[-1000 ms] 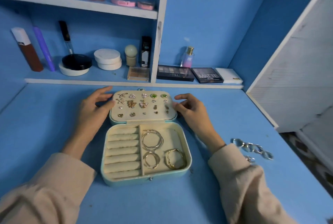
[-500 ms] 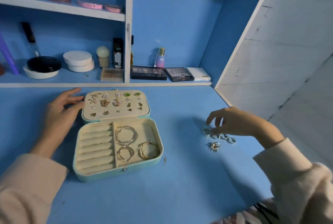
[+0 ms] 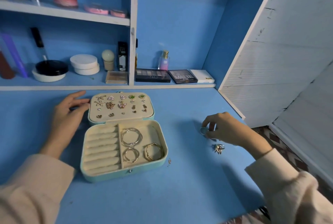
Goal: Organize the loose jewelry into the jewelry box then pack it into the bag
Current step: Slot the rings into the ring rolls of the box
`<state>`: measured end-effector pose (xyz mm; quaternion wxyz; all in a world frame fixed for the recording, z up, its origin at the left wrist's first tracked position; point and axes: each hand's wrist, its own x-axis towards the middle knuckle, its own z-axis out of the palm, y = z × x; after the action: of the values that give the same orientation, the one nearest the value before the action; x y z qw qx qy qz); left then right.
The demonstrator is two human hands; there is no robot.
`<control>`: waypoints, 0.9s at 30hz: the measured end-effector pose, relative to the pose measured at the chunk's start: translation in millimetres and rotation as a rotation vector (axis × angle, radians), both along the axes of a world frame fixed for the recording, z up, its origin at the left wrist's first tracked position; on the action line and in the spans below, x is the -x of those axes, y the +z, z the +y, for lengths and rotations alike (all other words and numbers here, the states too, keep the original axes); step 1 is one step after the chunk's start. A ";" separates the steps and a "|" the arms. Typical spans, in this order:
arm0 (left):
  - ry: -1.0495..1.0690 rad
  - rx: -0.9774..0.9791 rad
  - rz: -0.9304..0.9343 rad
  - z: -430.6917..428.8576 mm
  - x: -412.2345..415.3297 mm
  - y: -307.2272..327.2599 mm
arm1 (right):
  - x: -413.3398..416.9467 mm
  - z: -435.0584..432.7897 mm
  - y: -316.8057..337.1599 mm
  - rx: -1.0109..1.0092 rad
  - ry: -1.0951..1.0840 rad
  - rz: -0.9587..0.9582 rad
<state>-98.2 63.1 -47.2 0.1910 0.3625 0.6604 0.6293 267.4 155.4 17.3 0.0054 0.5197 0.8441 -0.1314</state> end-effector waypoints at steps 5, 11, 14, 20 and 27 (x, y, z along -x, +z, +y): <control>-0.016 -0.023 0.009 -1.6 1.8 -2.0 | 19.4 -2.6 -7.3 -0.050 0.071 0.085; -0.005 -0.044 0.018 -2.5 0.6 -1.3 | 38.9 -5.5 -4.1 -0.074 0.045 0.303; 0.022 -0.055 0.051 -5.0 -1.7 1.4 | 50.8 -9.1 0.4 -0.038 0.035 0.462; -0.063 -0.093 0.227 -18.9 -23.2 17.0 | 80.4 -18.5 3.5 0.216 -0.015 0.925; -0.393 -0.048 0.346 -33.8 -60.8 38.4 | 131.1 -35.3 1.3 0.626 -0.035 1.351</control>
<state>-37.4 29.3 -8.8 0.1851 0.5907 0.5848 0.5242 136.2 120.2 18.6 -0.3692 0.3133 0.5781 -0.6568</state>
